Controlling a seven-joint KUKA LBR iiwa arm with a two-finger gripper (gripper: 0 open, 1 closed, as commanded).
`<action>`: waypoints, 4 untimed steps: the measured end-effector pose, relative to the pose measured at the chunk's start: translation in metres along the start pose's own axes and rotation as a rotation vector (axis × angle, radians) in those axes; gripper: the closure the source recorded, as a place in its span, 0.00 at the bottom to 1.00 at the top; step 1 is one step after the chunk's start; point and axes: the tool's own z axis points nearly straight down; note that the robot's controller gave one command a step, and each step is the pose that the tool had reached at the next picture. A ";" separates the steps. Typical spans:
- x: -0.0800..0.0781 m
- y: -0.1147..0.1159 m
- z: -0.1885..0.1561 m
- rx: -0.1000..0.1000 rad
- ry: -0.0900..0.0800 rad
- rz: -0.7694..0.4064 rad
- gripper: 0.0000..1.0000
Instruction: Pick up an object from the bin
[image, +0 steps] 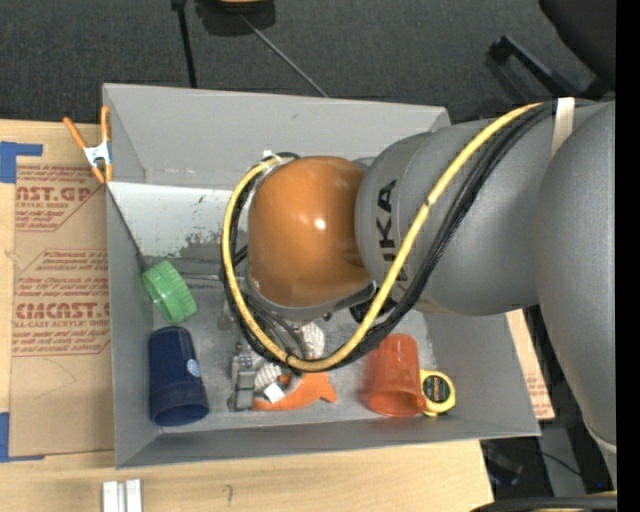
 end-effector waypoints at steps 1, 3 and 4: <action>-0.002 -0.001 -0.004 -0.002 -0.008 0.002 0.00; -0.010 -0.066 0.042 0.001 -0.006 -0.065 0.00; -0.030 -0.073 0.050 0.000 -0.008 -0.350 0.00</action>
Offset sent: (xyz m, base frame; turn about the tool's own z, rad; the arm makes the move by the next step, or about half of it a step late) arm 0.0088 -0.0649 -0.0400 -0.0511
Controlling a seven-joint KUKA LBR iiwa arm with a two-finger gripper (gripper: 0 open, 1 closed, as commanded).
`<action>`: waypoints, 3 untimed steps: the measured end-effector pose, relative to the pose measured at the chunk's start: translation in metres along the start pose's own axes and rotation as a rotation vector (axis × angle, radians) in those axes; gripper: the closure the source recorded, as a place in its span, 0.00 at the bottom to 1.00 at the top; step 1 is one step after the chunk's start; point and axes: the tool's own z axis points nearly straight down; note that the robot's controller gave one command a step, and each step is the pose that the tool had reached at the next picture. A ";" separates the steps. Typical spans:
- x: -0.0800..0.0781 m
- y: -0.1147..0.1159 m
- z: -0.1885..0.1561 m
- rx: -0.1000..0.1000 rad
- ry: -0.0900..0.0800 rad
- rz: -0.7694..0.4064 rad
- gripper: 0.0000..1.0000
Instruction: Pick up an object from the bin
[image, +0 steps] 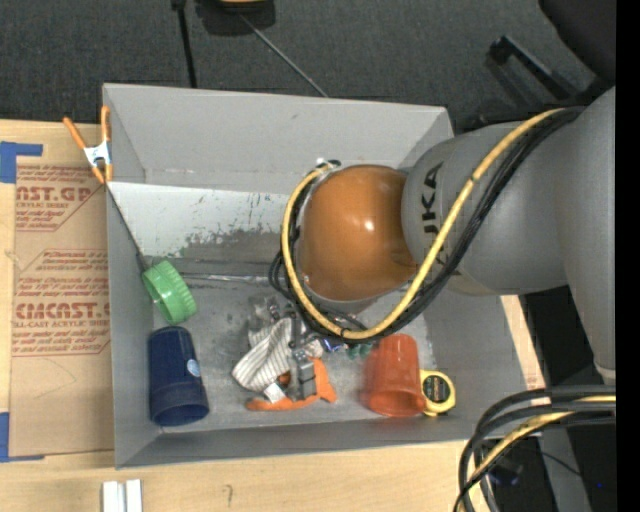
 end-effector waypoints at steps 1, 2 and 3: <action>-0.004 -0.004 0.005 0.001 -0.005 -0.110 0.00; -0.022 0.038 -0.014 -0.001 0.005 -0.181 0.00; -0.028 0.006 0.003 -0.003 -0.006 -0.186 0.00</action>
Offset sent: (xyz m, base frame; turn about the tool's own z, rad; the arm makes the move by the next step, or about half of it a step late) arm 0.0114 0.0701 0.0385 -0.1872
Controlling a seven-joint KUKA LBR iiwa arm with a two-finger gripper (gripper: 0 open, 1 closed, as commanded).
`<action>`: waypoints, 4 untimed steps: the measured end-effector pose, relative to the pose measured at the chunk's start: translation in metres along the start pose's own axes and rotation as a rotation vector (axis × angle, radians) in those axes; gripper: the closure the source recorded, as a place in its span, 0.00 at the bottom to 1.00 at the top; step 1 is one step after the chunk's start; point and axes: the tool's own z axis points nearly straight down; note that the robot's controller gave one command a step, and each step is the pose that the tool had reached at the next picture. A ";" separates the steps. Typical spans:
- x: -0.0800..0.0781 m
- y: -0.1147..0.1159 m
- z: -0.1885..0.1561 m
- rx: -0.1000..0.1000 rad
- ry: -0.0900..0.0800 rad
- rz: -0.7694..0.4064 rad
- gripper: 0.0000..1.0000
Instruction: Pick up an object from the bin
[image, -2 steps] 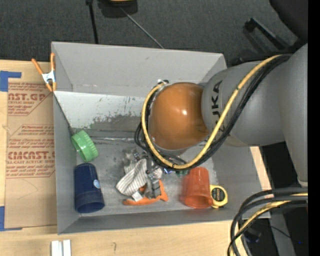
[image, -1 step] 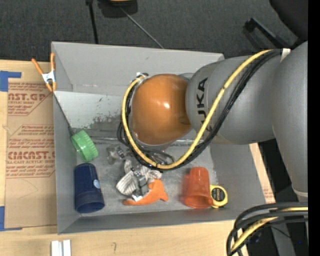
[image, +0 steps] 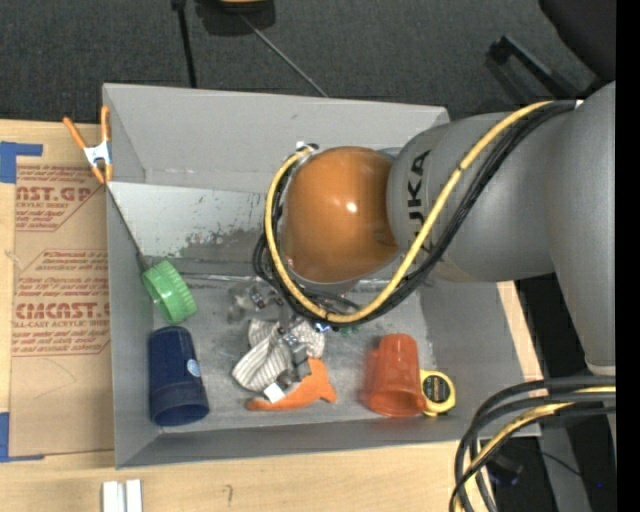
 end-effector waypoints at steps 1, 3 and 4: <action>0.023 -0.002 0.039 0.001 0.007 0.074 1.00; 0.018 0.001 -0.003 0.000 0.014 0.066 1.00; 0.010 -0.010 -0.042 0.003 0.004 0.049 1.00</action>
Offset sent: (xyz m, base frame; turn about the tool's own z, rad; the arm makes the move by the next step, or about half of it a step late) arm 0.0000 0.0000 0.0000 0.0000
